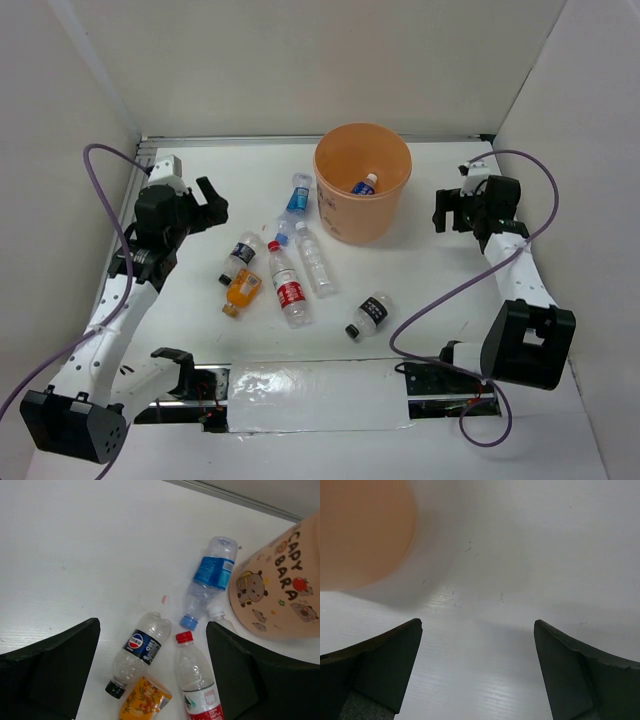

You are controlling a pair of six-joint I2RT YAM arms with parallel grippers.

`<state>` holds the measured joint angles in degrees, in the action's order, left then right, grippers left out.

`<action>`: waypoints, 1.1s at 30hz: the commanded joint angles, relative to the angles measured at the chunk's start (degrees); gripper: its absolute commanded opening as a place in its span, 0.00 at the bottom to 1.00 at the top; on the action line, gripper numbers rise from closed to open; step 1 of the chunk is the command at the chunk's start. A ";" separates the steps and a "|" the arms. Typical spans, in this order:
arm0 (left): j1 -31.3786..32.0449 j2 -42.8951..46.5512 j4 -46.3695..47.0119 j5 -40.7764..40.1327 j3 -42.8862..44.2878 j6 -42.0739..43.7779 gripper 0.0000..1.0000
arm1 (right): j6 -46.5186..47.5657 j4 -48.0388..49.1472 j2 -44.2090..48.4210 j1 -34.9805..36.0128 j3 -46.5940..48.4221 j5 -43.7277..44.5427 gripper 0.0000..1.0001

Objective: Put the plastic bottles in the bin

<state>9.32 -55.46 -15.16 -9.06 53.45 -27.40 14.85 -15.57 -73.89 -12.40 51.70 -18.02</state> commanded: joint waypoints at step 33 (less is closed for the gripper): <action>10.45 -5.53 -11.39 8.44 -1.24 5.69 1.00 | 94.84 -43.50 3.14 35.86 -6.96 -22.94 1.00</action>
<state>19.49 -60.20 -26.94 1.23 52.88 -21.19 103.48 -56.53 -70.08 21.50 46.83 -43.88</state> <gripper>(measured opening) 1.000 0.999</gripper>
